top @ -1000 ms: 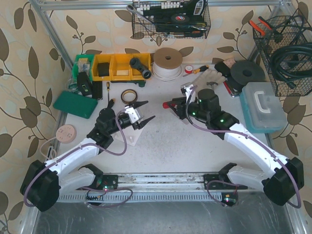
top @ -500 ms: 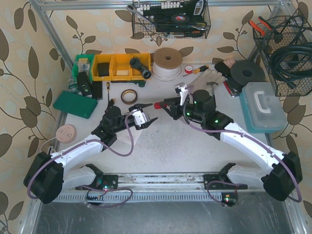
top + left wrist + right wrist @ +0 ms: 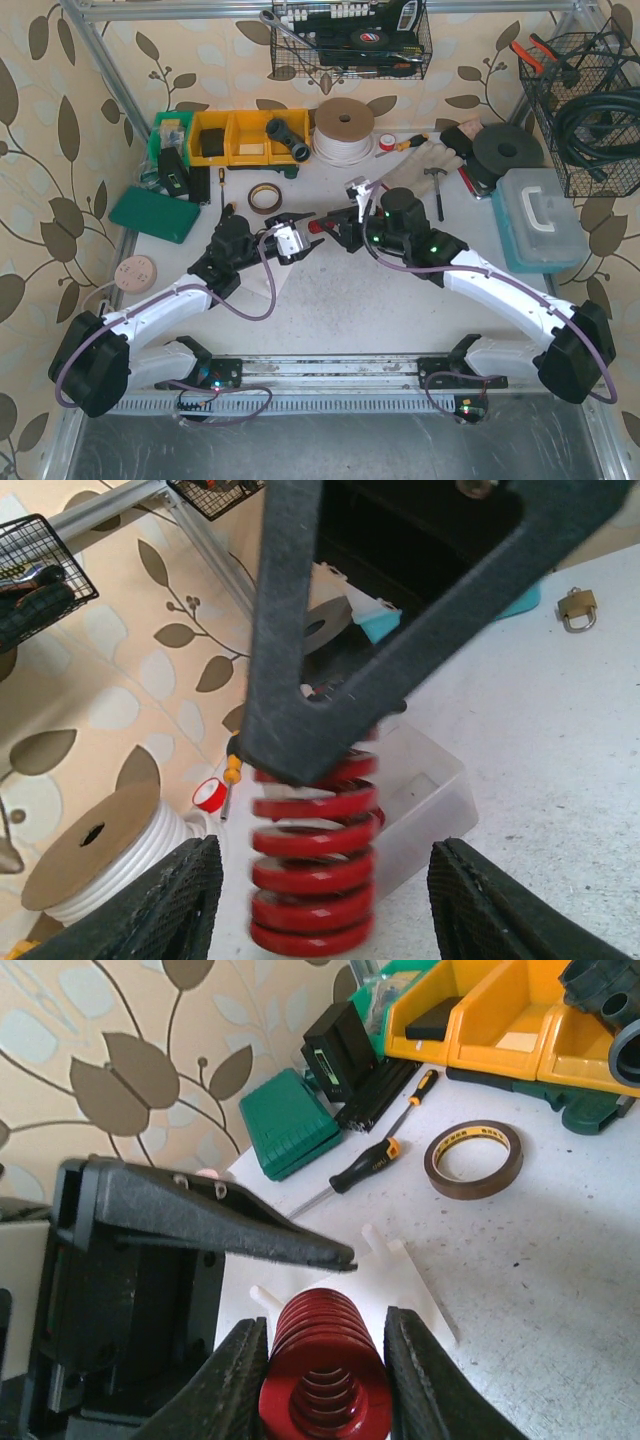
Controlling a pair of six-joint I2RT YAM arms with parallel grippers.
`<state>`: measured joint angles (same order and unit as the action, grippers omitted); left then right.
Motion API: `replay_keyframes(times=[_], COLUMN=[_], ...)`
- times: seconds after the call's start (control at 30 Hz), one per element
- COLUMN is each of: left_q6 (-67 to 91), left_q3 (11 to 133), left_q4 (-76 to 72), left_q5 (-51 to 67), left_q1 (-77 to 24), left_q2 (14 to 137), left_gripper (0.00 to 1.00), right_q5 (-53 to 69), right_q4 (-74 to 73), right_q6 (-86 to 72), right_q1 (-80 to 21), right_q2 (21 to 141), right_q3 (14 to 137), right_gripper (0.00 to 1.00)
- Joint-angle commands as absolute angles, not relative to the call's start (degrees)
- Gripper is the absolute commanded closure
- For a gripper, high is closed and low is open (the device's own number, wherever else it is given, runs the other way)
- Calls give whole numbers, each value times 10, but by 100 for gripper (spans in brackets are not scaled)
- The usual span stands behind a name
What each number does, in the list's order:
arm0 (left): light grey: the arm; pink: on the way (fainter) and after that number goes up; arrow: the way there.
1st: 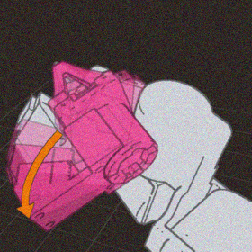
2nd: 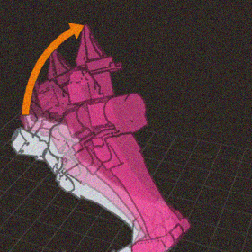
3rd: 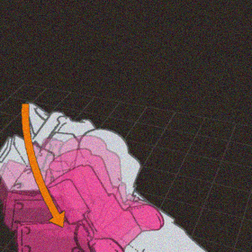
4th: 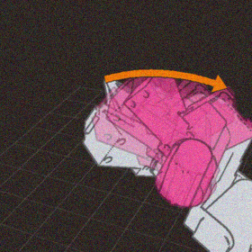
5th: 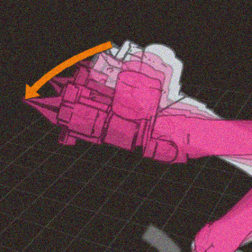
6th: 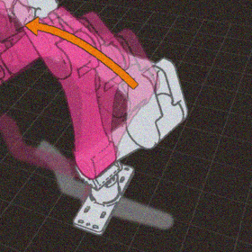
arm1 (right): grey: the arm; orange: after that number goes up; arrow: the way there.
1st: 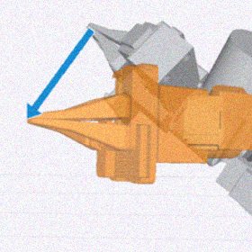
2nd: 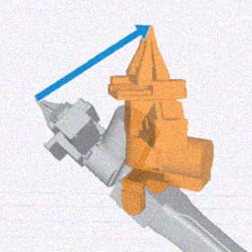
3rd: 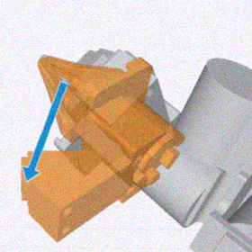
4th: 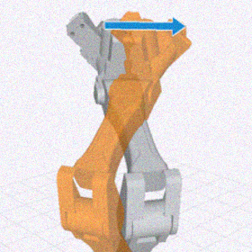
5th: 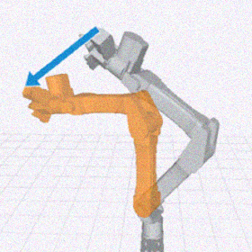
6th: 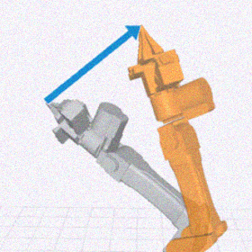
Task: Install the large spring
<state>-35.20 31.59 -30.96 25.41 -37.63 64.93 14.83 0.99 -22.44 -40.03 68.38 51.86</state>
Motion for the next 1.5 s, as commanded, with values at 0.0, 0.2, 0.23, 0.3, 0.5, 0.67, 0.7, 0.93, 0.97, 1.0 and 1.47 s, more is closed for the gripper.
replay_keyframes(times=[0.0, 0.2, 0.23, 0.3, 0.5, 0.67, 0.7, 0.93, 0.97, 1.0, 1.47], left_q6=[-370, -379, -378, -372, -344, -312, -307, -297, -297, -295, -263], left_q3=[347, 363, 365, 365, 388, 395, 396, 395, 393, 392, 383], left_q4=[-298, -229, -221, -217, -187, -183, -183, -169, -170, -170, -166], left_q5=[245, 221, 219, 215, 206, 210, 213, 211, 210, 211, 217], left_q1=[-384, -390, -391, -393, -395, -395, -395, -395, -395, -395, -395], left_q2=[645, 638, 639, 642, 659, 664, 666, 674, 675, 675, 682], left_gripper=[40, 42, 42, 42, 43, 46, 47, 56, 57, 59, 100], right_q5=[113, 46, 41, 31, -3, -13, -12, -11, -9, -6, -6], right_q4=[-19, -97, -104, -121, -166, -176, -178, -180, -180, -180, -194], right_q6=[-195, -134, -128, -119, -103, -98, -97, -105, -107, -107, -131], right_q1=[-419, -435, -439, -448, -471, -481, -481, -486, -486, -487, -487], right_q2=[693, 707, 711, 720, 752, 765, 767, 773, 773, 774, 775], right_q3=[559, 586, 592, 607, 642, 650, 651, 654, 654, 654, 652], right_gripper=[100, 100, 100, 100, 100, 100, 100, 100, 100, 100, 94])
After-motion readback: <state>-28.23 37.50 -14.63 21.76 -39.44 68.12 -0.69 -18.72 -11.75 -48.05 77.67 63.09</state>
